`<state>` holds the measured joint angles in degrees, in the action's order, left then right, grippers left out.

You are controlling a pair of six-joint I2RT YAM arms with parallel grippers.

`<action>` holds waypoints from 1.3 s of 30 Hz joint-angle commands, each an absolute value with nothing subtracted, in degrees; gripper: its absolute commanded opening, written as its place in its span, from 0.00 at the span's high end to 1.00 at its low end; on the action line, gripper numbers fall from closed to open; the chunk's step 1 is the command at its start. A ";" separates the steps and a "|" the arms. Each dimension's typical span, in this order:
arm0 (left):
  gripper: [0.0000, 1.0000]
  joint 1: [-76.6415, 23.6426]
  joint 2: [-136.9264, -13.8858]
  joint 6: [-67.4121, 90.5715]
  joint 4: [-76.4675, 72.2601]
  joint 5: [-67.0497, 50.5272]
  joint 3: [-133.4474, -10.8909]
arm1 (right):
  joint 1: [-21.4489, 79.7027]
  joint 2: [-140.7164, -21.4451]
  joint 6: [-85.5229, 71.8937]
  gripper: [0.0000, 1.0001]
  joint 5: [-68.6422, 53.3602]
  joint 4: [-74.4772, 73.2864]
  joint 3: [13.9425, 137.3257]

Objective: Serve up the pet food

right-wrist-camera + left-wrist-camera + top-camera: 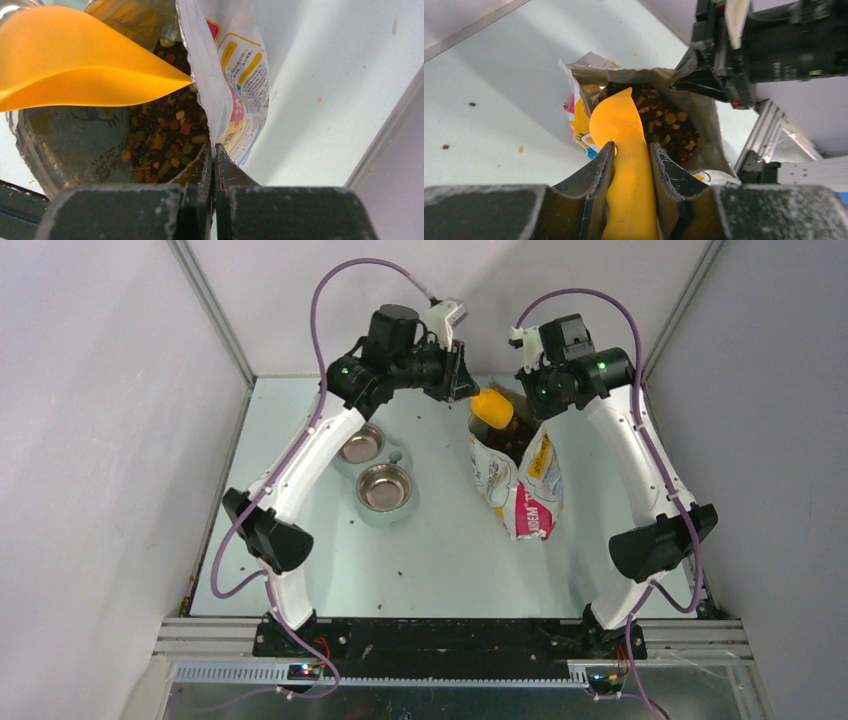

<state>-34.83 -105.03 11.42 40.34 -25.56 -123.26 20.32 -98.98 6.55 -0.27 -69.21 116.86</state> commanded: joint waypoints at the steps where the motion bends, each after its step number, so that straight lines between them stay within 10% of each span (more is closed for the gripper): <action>1: 1.00 -36.40 -105.89 7.72 41.77 -17.06 -124.30 | 21.38 -99.18 4.29 1.00 -3.37 -62.17 122.43; 15: 1.00 -44.43 -111.02 -1.90 34.59 -5.87 -118.96 | 19.22 -95.62 4.62 1.00 -6.68 -64.28 118.99; 20: 1.00 -47.31 -112.99 -3.11 33.86 -2.05 -118.33 | 15.31 -92.62 5.16 0.65 -14.65 -70.65 122.91; 27: 1.00 -49.84 -116.52 -6.43 34.34 3.68 -117.32 | 7.38 -83.04 2.85 0.46 -13.96 -71.30 118.81; 39: 1.00 -51.77 -120.98 -8.94 43.65 -1.92 -118.33 | 0.54 -68.99 3.70 0.39 -14.51 -67.89 106.04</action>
